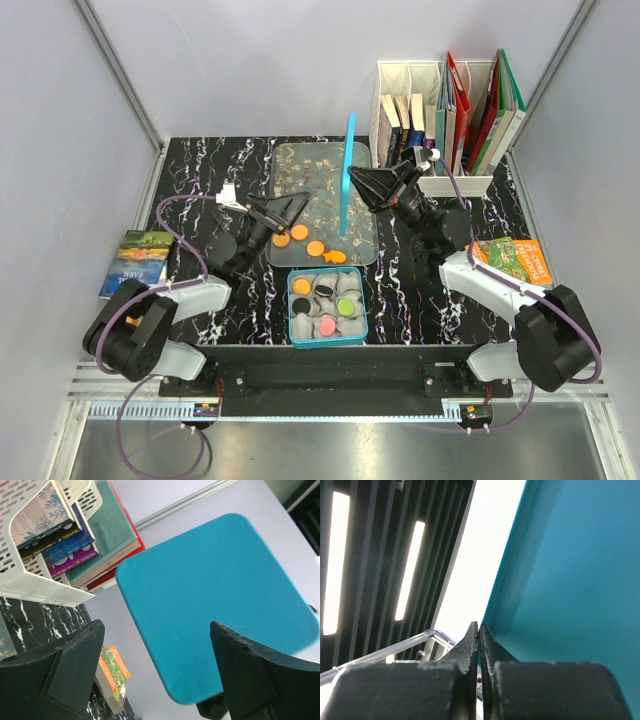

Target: Pack the cookies

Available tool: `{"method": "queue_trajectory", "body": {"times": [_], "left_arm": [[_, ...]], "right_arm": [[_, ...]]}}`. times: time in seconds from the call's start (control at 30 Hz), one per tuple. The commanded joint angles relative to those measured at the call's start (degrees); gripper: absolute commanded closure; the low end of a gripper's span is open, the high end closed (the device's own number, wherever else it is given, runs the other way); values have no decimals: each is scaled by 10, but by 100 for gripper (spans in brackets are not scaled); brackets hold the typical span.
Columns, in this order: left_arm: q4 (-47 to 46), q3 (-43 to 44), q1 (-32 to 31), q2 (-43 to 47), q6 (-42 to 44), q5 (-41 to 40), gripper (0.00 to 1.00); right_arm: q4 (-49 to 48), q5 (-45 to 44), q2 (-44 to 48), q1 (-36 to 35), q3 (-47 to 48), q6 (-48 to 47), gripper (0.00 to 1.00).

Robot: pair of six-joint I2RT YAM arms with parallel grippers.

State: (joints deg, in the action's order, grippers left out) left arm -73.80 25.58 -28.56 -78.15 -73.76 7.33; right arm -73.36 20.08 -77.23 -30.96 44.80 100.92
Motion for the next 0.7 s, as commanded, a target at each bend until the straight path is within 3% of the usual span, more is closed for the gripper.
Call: {"method": "queue_trajectory", "body": {"times": [0.0,0.67], "left_arm": [[-217,39,-4,-32,1,8,10],[-217,94,-54,-99,-53,-15,6]], "right_arm": [[-166,-14,6,-7,33,-15,100],[-165,-11,33,-7,10,-20,100]]}}
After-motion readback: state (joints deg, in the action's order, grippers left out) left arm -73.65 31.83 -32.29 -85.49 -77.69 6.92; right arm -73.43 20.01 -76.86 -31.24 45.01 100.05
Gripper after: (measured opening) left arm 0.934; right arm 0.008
